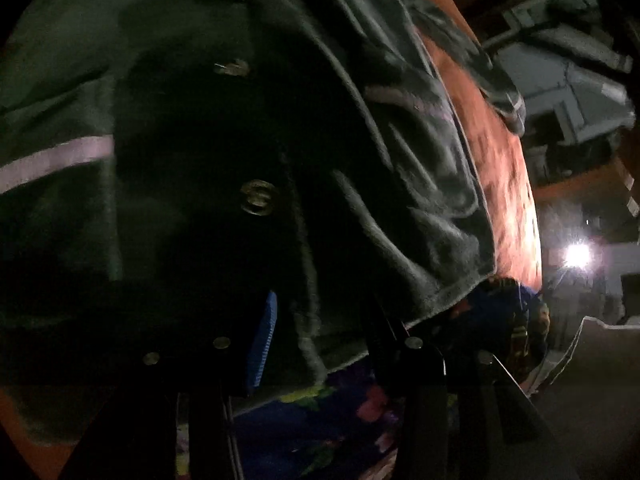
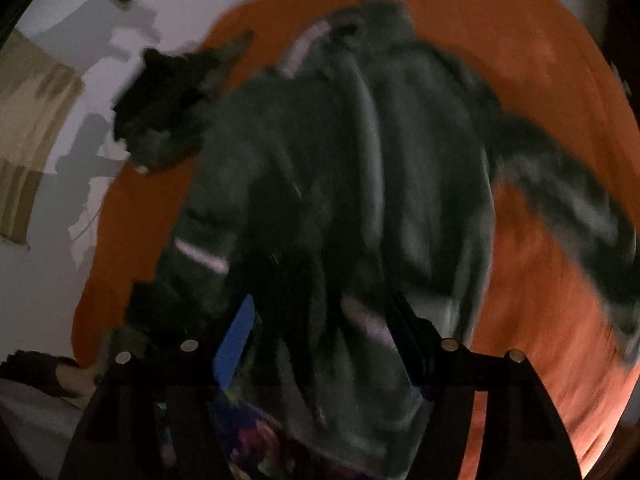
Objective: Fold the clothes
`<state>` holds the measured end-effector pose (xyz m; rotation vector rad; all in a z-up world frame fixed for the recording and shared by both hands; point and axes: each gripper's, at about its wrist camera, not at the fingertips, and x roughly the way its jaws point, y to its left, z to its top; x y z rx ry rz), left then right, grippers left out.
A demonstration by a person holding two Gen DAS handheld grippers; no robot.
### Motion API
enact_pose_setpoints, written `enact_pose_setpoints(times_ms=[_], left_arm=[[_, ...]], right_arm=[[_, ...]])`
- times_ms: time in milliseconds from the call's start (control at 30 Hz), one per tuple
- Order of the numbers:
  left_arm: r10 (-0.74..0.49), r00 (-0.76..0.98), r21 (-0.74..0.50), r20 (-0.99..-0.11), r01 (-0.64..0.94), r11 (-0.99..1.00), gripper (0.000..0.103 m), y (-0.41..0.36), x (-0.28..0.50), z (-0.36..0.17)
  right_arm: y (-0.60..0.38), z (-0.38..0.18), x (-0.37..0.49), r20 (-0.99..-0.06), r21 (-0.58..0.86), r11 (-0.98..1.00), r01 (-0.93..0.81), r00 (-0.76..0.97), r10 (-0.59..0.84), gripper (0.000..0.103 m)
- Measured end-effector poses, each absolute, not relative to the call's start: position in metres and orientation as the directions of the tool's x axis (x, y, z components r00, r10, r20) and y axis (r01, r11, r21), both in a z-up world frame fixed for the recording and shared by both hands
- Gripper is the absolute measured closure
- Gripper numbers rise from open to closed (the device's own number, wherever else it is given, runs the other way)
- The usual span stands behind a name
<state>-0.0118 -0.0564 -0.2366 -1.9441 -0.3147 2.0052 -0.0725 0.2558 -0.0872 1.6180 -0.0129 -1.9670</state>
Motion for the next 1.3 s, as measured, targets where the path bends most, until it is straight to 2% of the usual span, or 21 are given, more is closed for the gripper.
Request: enact_pose_setpoints(times_ms=[167,267,300,333,467,567,633,733,800,833,867,1000,1133,1167,1200,1233,1300], left_arm=[[0.293,-0.036,-0.29,-0.956,-0.059,-0.955,0.069,-0.042,-0.02,-0.247],[0.303,-0.045,-0.301,-0.952,-0.047,-0.952,0.071,-0.043,-0.022,-0.253],[0.325,-0.054,-0.323,-0.944,-0.044,-0.945,0.098,-0.041,-0.02,-0.255],[0.371,-0.074,-0.37,-0.926,-0.034,-0.929,0.103,-0.044,-0.018,-0.255],[0.447,-0.089,-0.449,-0.89,0.001,-0.894,0.103,-0.055,0.0,-0.246],[0.492,-0.052,-0.493,-0.869,0.005,-0.87,0.103,-0.064,0.016,-0.24],[0.48,-0.041,-0.479,-0.877,-0.016,-0.877,0.103,-0.062,0.02,-0.238],[0.46,-0.063,-0.459,-0.886,-0.025,-0.888,0.098,-0.054,0.012,-0.24],[0.445,-0.104,-0.442,-0.89,-0.045,-0.896,0.079,-0.052,0.005,-0.24],[0.407,-0.135,-0.404,-0.903,-0.051,-0.914,0.071,-0.049,-0.001,-0.243],[0.378,-0.146,-0.375,-0.914,-0.049,-0.926,0.06,-0.048,-0.006,-0.245],[0.366,-0.141,-0.363,-0.92,-0.044,-0.931,0.059,-0.048,-0.021,-0.261],[0.456,-0.13,-0.454,-0.881,-0.042,-0.89,0.06,-0.056,-0.021,-0.276],[0.479,-0.125,-0.477,-0.869,-0.043,-0.878,0.068,-0.058,-0.019,-0.278],[0.501,-0.119,-0.5,-0.857,-0.045,-0.865,0.092,-0.061,-0.017,-0.281],[0.523,-0.113,-0.521,-0.845,-0.046,-0.852,0.096,-0.063,-0.015,-0.284],[0.547,-0.13,-0.551,-0.827,-0.004,-0.834,0.096,-0.072,-0.008,-0.283]], right_arm=[[0.291,-0.15,-0.028,-0.933,0.309,-0.886,0.346,-0.069,-0.352,0.038],[0.311,-0.175,-0.01,-0.944,0.301,-0.909,0.287,-0.043,-0.326,0.038],[0.317,-0.18,-0.007,-0.946,0.301,-0.914,0.271,-0.037,-0.322,0.038],[0.324,-0.183,-0.002,-0.947,0.301,-0.92,0.251,-0.036,-0.319,0.038],[0.349,-0.186,0.01,-0.954,0.265,-0.945,0.19,-0.089,-0.285,0.048],[0.366,-0.191,0.019,-0.948,0.293,-0.95,0.103,-0.096,-0.303,0.048],[0.372,-0.196,0.026,-0.94,0.326,-0.944,0.052,-0.089,-0.329,0.048],[0.37,-0.203,0.033,-0.933,0.349,-0.936,0.045,-0.083,-0.351,0.048],[0.366,-0.206,0.036,-0.934,0.348,-0.936,0.047,-0.073,-0.351,0.048],[0.364,-0.207,0.037,-0.934,0.347,-0.936,0.051,-0.068,-0.35,0.048],[0.361,-0.208,0.038,-0.935,0.345,-0.937,0.056,-0.064,-0.348,0.048],[0.356,-0.208,0.039,-0.939,0.332,-0.94,0.077,-0.061,-0.337,0.048],[0.357,-0.211,0.04,-0.939,0.333,-0.94,0.07,-0.059,-0.338,0.048],[0.358,-0.212,0.041,-0.939,0.335,-0.94,0.068,-0.058,-0.339,0.048],[0.359,-0.212,0.042,-0.939,0.335,-0.94,0.067,-0.057,-0.339,0.048],[0.36,-0.213,0.043,-0.939,0.335,-0.94,0.067,-0.055,-0.339,0.048],[0.361,-0.214,0.045,-0.939,0.338,-0.939,0.062,-0.052,-0.341,0.048]])
